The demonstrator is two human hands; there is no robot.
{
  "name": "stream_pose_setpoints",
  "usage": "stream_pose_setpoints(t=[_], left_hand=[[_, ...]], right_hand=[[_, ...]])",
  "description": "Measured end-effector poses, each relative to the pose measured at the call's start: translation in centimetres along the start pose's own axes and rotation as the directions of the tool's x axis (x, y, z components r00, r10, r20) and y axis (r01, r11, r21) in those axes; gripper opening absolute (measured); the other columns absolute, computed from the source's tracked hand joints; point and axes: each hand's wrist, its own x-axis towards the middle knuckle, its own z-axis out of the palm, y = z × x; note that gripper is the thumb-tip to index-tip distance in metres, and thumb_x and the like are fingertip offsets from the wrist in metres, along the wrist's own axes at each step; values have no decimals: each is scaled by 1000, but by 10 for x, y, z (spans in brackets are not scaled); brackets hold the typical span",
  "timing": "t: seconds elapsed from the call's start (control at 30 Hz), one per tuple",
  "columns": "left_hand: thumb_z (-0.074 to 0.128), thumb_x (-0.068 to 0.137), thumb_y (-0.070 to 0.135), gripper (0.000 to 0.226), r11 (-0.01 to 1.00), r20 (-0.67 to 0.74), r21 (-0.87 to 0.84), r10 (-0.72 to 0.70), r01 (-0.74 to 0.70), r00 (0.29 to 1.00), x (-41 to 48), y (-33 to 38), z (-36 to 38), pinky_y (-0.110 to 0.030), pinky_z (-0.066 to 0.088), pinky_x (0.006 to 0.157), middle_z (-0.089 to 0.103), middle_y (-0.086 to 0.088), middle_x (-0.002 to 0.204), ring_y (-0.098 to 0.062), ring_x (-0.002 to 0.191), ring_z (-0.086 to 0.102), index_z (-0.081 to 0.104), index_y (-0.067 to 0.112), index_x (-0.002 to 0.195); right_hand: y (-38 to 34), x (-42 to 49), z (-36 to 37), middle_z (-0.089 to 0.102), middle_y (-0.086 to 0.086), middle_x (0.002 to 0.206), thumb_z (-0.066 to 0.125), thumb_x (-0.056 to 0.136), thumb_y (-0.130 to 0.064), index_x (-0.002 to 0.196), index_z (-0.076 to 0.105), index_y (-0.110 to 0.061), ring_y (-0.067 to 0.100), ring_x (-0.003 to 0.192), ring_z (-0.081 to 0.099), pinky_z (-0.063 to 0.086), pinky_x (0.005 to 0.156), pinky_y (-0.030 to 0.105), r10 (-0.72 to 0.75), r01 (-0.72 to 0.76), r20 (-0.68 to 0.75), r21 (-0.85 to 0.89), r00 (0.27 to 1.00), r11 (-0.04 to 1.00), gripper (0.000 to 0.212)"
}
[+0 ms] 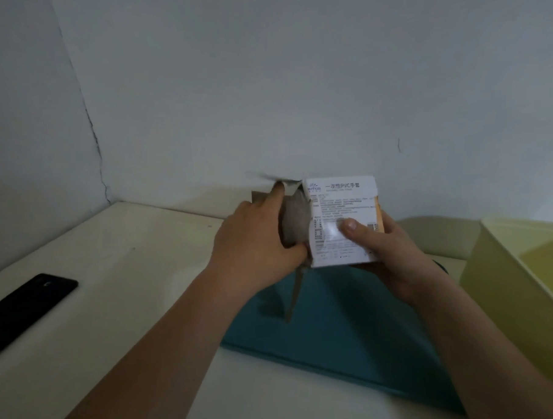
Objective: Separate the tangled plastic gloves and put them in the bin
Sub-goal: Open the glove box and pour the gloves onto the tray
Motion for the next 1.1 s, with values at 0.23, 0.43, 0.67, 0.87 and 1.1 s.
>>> stream_pose_setpoints(t=[0.23, 0.43, 0.67, 0.87, 1.1], left_hand=[[92, 68, 41, 94, 950, 90, -306, -33, 59, 995, 1, -1, 2, -21, 55, 87, 60, 12, 134, 2, 108, 60, 41, 28, 146], [93, 67, 31, 86, 844, 213, -529, 29, 90, 977, 0, -6, 9, -32, 57, 101, 62, 23, 135, 4, 121, 61, 50, 38, 141], [93, 66, 21, 62, 863, 221, -474, -78, 177, 972, -5, 8, 21, -18, 59, 80, 69, 24, 106, 5, 96, 69, 56, 44, 109], [87, 78, 11, 42, 854, 103, -485, -159, 189, 982, -10, 21, 34, -2, 45, 54, 62, 20, 78, 21, 73, 61, 51, 34, 81], [80, 85, 18, 17, 845, 109, -515, -101, 143, 989, -17, 26, 28, -22, 59, 56, 75, 15, 76, -3, 74, 75, 66, 23, 77]], right_hand=[[3, 3, -1, 71, 9, 128, 82, 83, -29, 137, 59, -23, 34, 115, 71, 56, 95, 53, -1, 2, 40, -31, 999, 1000, 59], [-2, 0, -4, 72, 10, 127, 81, 80, -36, 137, 60, -21, 33, 114, 71, 58, 88, 45, 42, -41, 37, -16, 998, 999, 62], [-5, -7, 4, 75, 5, 122, 73, 79, -65, 133, 63, -28, 30, 113, 72, 54, 100, 59, 117, -117, 2, -64, 993, 991, 67], [-14, -9, 16, 75, 7, 121, 65, 88, -61, 133, 65, -22, 30, 112, 72, 57, 98, 54, 155, -156, -13, -43, 988, 987, 59], [-32, -21, 13, 77, 10, 114, 75, 86, -49, 125, 70, -16, 34, 106, 74, 60, 88, 47, 124, -130, -106, -58, 987, 990, 51]])
